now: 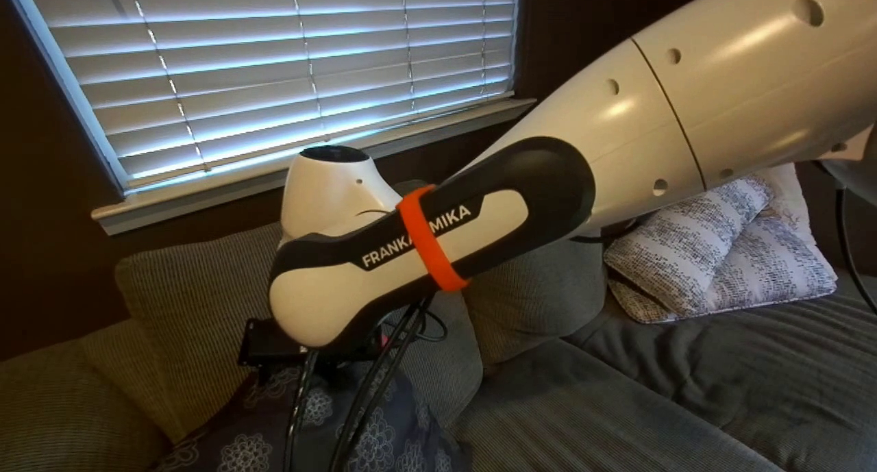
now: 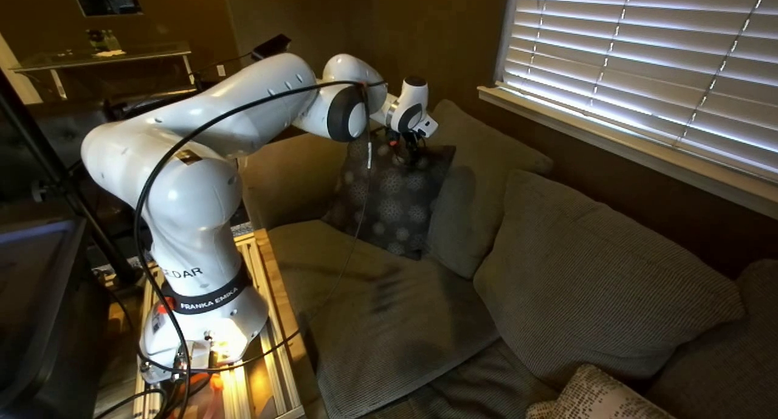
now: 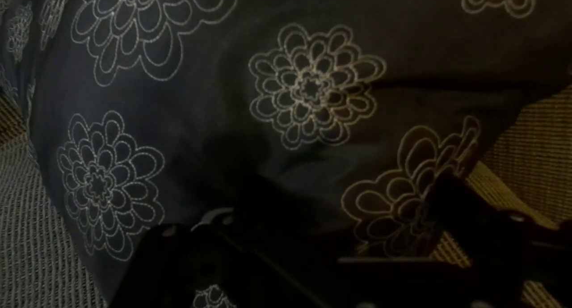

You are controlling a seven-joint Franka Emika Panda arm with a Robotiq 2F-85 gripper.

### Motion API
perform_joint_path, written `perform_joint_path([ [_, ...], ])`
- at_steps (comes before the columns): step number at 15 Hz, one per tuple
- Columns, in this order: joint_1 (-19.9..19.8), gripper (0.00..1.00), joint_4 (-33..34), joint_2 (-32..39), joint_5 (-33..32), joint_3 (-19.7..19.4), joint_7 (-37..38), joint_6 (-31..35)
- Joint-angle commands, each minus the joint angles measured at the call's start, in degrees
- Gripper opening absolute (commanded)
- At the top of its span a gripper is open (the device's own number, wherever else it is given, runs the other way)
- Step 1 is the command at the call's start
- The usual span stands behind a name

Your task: Move the dark grey pillow to the right

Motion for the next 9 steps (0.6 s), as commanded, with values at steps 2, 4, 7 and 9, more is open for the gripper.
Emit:
perform_joint_path([
  [2,2.4,0.68,9.8,5.9,-1.2,-4.0,6.5,-2.7],
  [4,2.1,0.53,10.0,6.0,-2.0,-3.5,7.4,-3.5],
  [7,1.8,0.32,12.1,6.6,-1.9,-2.8,7.9,-5.7],
  [9,1.9,0.19,13.3,6.8,-2.2,-2.7,7.3,-7.6],
])
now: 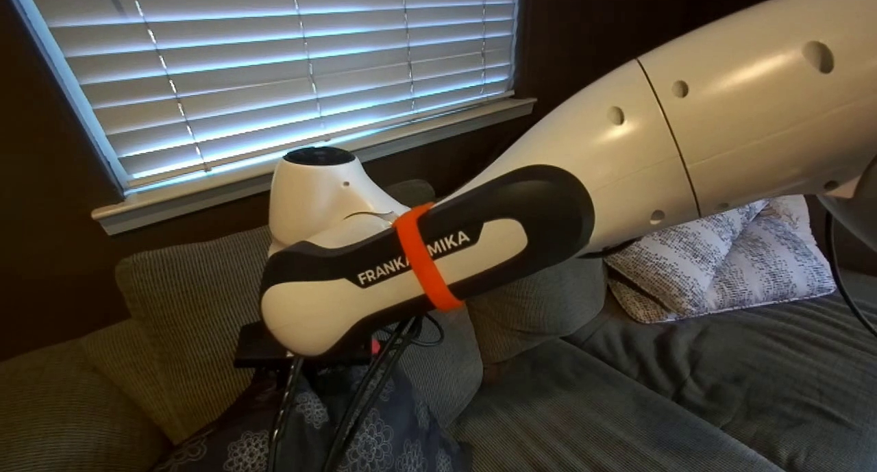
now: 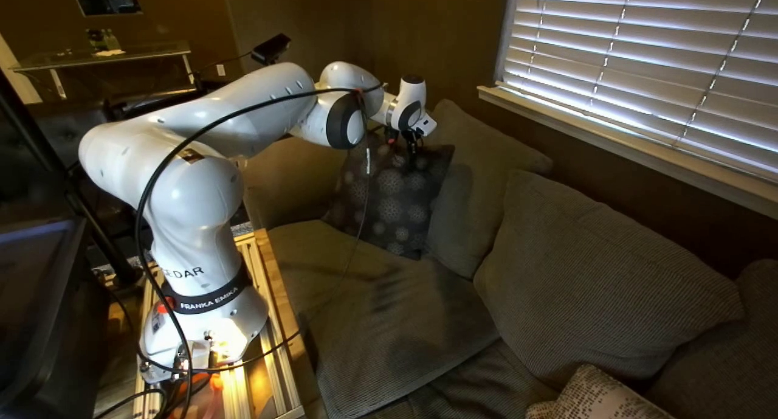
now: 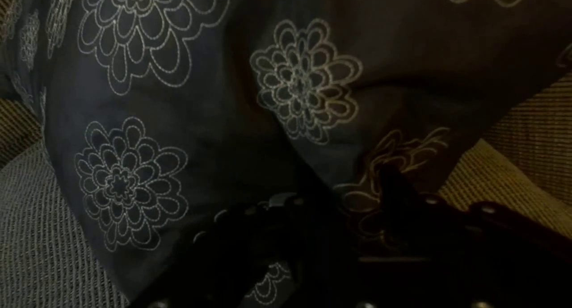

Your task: Move the dark grey pillow to the right

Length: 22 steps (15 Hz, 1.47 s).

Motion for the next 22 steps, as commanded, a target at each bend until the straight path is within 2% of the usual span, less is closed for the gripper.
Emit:
perform_joint_path([
  [1,0.3,0.12,3.9,1.7,-0.2,-0.1,1.1,-2.7],
  [3,0.0,0.0,3.4,0.9,0.5,0.7,0.5,-3.7],
  [7,-0.4,0.02,1.8,-1.6,1.0,1.8,-0.5,-4.6],
  [10,-0.2,0.01,0.1,-4.6,0.5,1.1,0.1,-3.8],
  [15,-1.0,0.01,-5.4,-10.3,1.6,1.3,1.2,-2.9],
  [18,-1.8,0.01,-10.9,-13.4,2.9,1.1,3.8,2.1],
  [22,-2.7,0.01,-22.2,-18.2,6.3,1.4,6.0,13.6],
])
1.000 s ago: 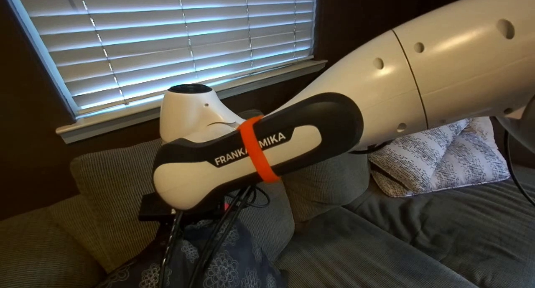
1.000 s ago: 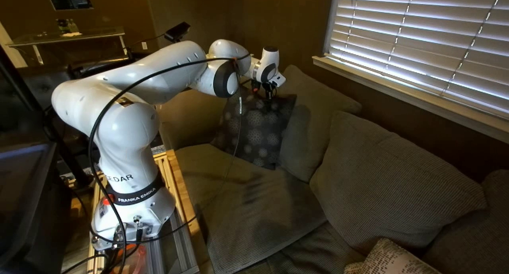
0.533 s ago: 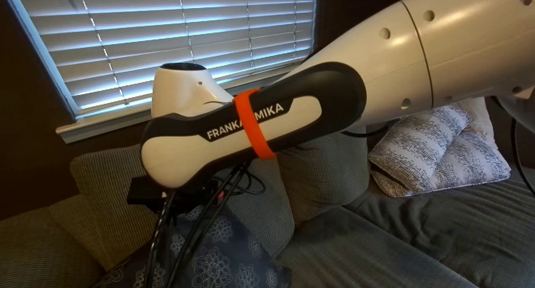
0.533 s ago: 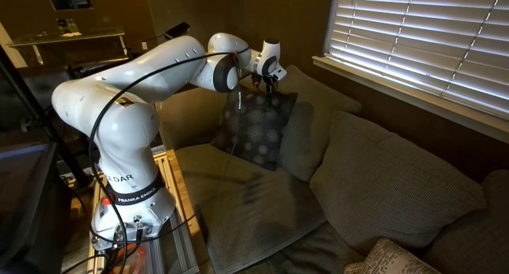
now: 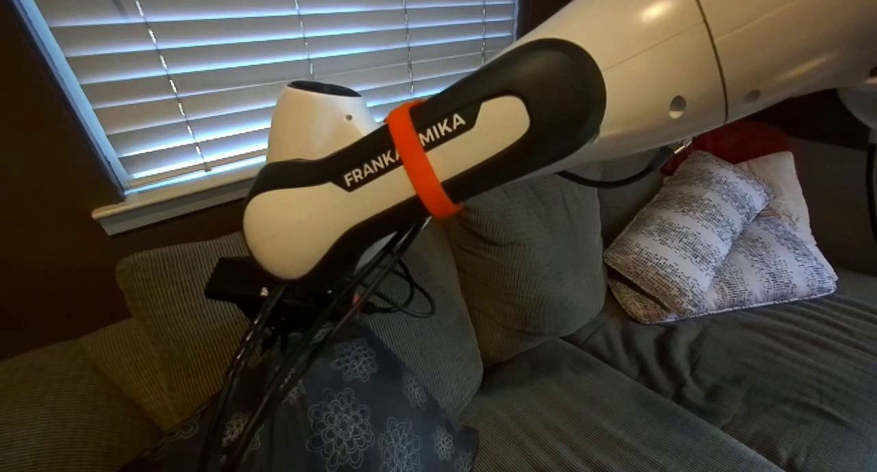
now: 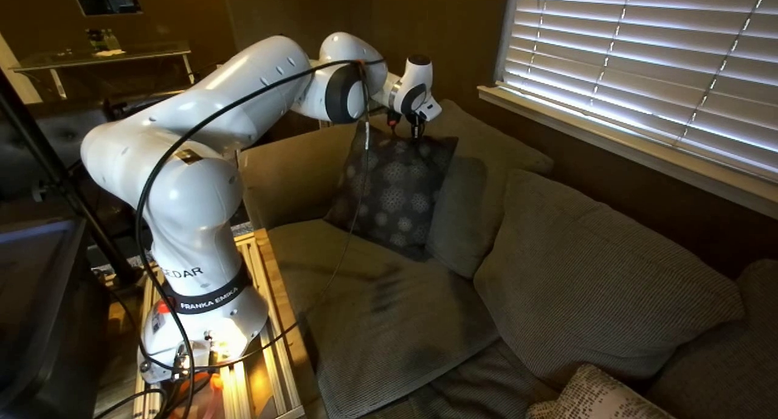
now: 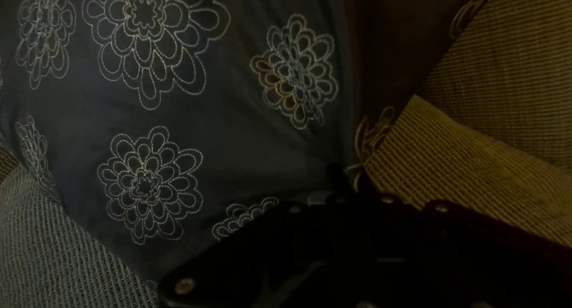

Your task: Move the dark grey pillow to the right

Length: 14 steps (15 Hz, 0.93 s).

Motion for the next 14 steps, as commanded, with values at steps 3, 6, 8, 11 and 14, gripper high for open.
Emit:
perform_joint_path([
  [3,-1.9,0.01,-19.3,-10.8,6.1,2.1,1.0,18.3],
  [6,-2.7,0.01,-27.4,-14.2,8.3,4.1,-0.9,26.3],
  [8,-3.0,0.01,-32.9,-16.5,9.5,4.9,-0.6,32.4],
  [11,-4.4,0.01,-41.3,-19.9,11.1,7.5,-1.2,42.0],
  [14,-6.1,0.01,-50.0,-23.6,12.1,9.8,-0.7,51.1],
])
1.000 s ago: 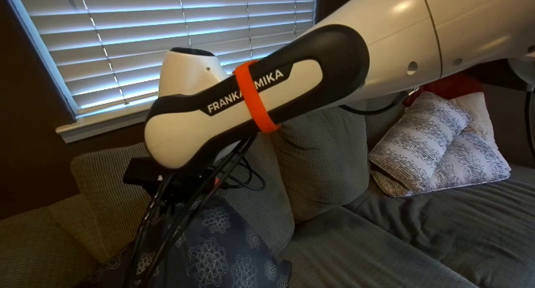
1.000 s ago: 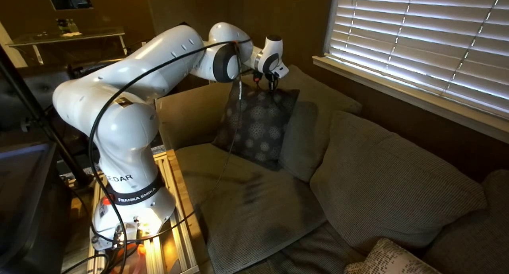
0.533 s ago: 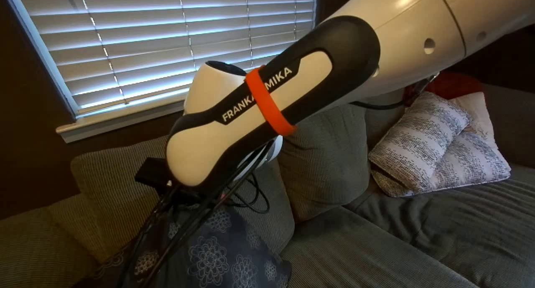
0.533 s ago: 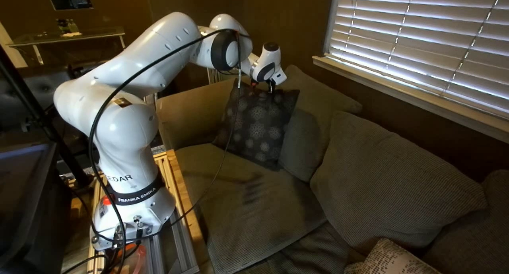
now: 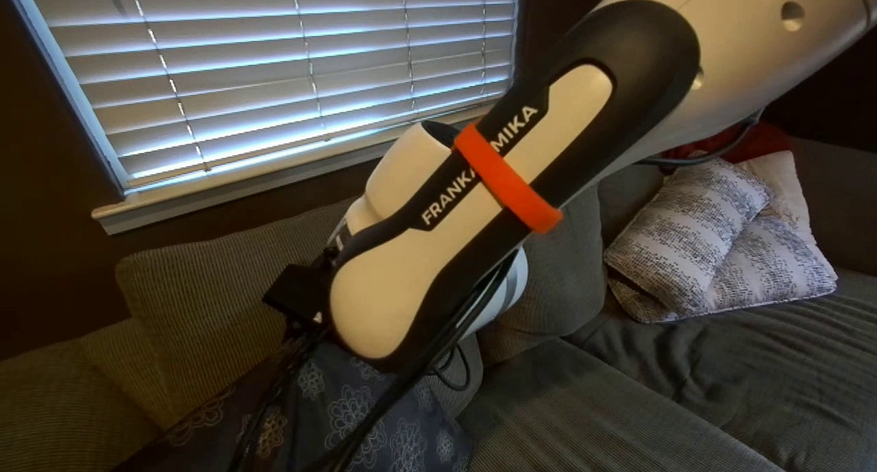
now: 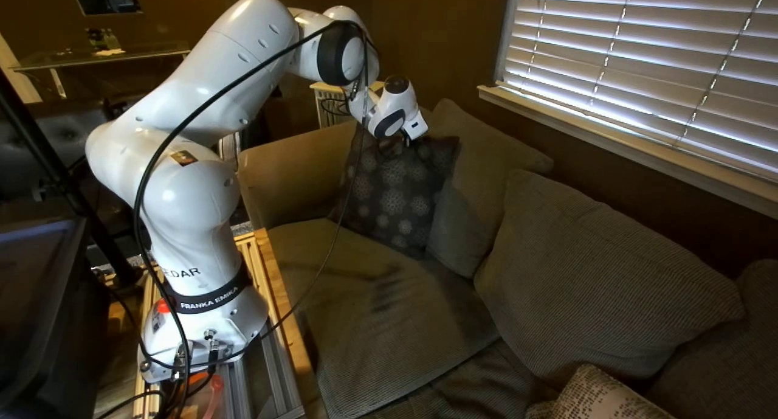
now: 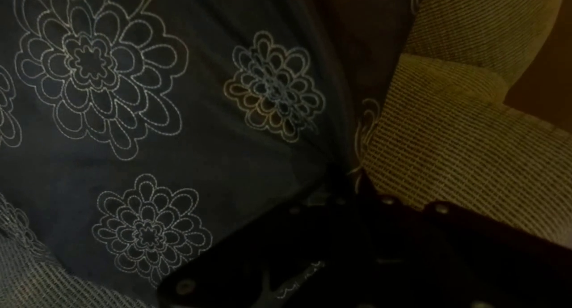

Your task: Move the dark grey pillow to the right

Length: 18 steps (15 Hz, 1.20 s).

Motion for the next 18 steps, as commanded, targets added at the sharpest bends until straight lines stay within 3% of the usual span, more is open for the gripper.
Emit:
perform_joint_path([
  [1,-3.0,0.01,-14.2,-9.4,2.8,3.2,-0.4,12.1],
  [4,-6.9,0.01,-23.3,-13.4,1.2,7.1,0.4,21.4],
  [5,-4.4,0.06,-14.7,-6.2,2.8,5.3,-2.4,16.0],
  [9,-6.9,0.06,-21.0,-9.9,2.5,7.2,-2.1,19.3],
  [12,-7.0,0.06,-21.6,-10.5,2.5,7.3,-2.1,19.3],
  [13,-7.0,0.01,-21.7,-10.5,2.5,7.3,-2.1,19.3],
  [18,-7.5,0.01,-29.7,-16.2,5.9,6.1,-3.1,21.5],
])
